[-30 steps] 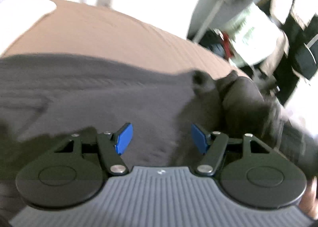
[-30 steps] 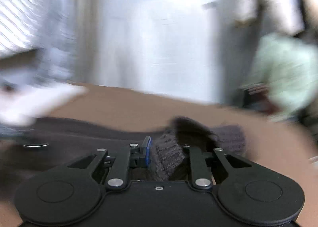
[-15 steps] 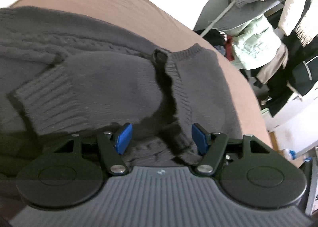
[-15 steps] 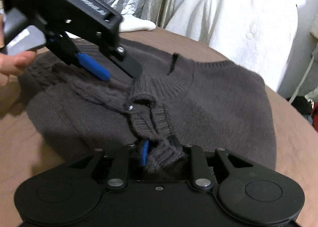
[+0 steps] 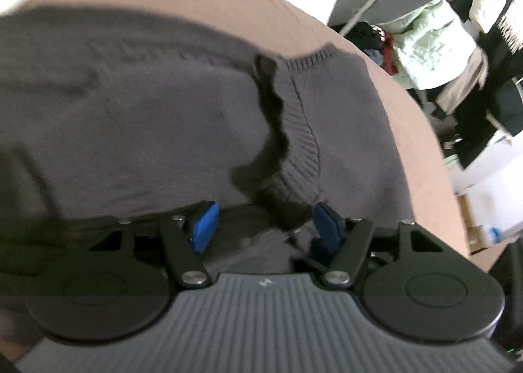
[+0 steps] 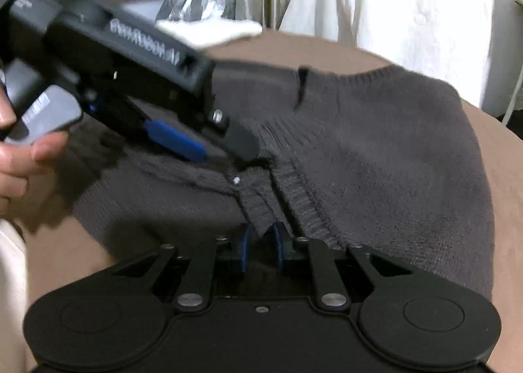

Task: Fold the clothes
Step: 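Grasp the sweater edge with the left gripper while the right gripper holds the cuff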

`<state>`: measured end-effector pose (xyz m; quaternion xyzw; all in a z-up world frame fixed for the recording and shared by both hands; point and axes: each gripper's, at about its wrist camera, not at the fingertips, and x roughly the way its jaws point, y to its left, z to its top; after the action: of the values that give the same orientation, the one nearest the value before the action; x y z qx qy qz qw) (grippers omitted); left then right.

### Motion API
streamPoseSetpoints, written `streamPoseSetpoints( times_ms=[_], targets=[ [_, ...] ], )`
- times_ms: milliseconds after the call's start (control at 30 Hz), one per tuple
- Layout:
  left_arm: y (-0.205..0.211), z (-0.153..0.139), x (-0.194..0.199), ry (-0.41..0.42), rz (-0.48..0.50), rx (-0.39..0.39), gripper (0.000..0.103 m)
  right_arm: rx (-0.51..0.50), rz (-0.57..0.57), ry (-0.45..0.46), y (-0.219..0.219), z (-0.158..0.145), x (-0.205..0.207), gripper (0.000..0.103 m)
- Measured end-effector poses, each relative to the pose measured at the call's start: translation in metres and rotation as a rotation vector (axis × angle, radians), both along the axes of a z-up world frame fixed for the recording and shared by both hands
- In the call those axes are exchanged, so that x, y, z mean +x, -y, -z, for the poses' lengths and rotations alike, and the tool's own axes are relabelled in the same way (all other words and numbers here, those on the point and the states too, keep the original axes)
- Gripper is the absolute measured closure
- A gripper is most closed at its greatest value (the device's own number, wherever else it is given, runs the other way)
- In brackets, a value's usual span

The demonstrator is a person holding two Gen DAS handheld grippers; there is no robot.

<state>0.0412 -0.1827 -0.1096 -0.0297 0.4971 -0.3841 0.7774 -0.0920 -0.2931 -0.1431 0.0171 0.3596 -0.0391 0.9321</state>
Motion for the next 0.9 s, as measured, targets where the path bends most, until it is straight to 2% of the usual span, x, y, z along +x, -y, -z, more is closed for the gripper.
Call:
streamPoseSetpoints(
  times_ms=[33, 67, 133, 167, 233, 300, 400, 433, 500, 600, 667, 733, 767, 833, 867, 900],
  targets=[
    [-0.006, -0.01, 0.0, 0.031, -0.014, 0.052, 0.037, 0.02, -0.015, 0.013, -0.002, -0.007, -0.003, 0.067],
    [-0.013, -0.02, 0.002, 0.065, -0.031, 0.112, 0.034, 0.019, -0.033, 0.025, -0.005, -0.013, -0.005, 0.063],
    [-0.033, -0.032, 0.01, 0.09, -0.062, 0.179, 0.026, -0.021, -0.067, 0.042, -0.015, -0.024, -0.004, 0.049],
    [-0.046, -0.035, 0.019, 0.081, -0.084, 0.203, 0.02, -0.057, -0.086, 0.04, -0.019, -0.029, 0.0, 0.047],
    [-0.069, -0.034, 0.037, 0.085, -0.122, 0.284, 0.02, -0.122, -0.14, 0.024, -0.033, -0.036, 0.006, 0.044],
    [-0.088, -0.031, 0.054, 0.138, -0.137, 0.429, 0.02, -0.18, -0.198, 0.008, -0.048, -0.043, 0.016, 0.043],
    [-0.121, -0.016, 0.078, 0.135, -0.152, 0.516, 0.02, -0.209, -0.252, -0.003, -0.072, -0.05, 0.045, 0.041],
    [-0.135, -0.01, 0.085, 0.112, -0.179, 0.512, 0.02, -0.199, -0.262, -0.003, -0.081, -0.053, 0.05, 0.04],
    [-0.166, 0.006, 0.095, 0.017, -0.262, 0.435, 0.02, -0.164, -0.277, -0.004, -0.098, -0.055, 0.07, 0.038],
    [-0.203, 0.032, 0.102, -0.134, -0.308, 0.331, 0.02, -0.12, -0.296, -0.015, -0.118, -0.052, 0.097, 0.037],
    [-0.211, 0.04, 0.104, -0.169, -0.313, 0.313, 0.019, -0.104, -0.314, -0.032, -0.132, -0.049, 0.099, 0.037],
    [-0.212, 0.041, 0.106, -0.184, -0.31, 0.299, 0.012, -0.099, -0.336, -0.05, -0.145, -0.045, 0.097, 0.037],
    [-0.212, 0.042, 0.105, -0.195, -0.313, 0.282, 0.005, -0.106, -0.349, -0.061, -0.152, -0.041, 0.099, 0.037],
    [-0.212, 0.045, 0.103, -0.216, -0.319, 0.247, 0.003, -0.131, -0.377, -0.083, -0.164, -0.036, 0.097, 0.036],
    [-0.211, 0.046, 0.102, -0.223, -0.306, 0.219, 0.005, -0.148, -0.387, -0.092, -0.17, -0.035, 0.094, 0.036],
    [-0.21, 0.046, 0.1, -0.233, -0.279, 0.171, 0.02, -0.16, -0.397, -0.099, -0.175, -0.034, 0.092, 0.035]
  ],
)
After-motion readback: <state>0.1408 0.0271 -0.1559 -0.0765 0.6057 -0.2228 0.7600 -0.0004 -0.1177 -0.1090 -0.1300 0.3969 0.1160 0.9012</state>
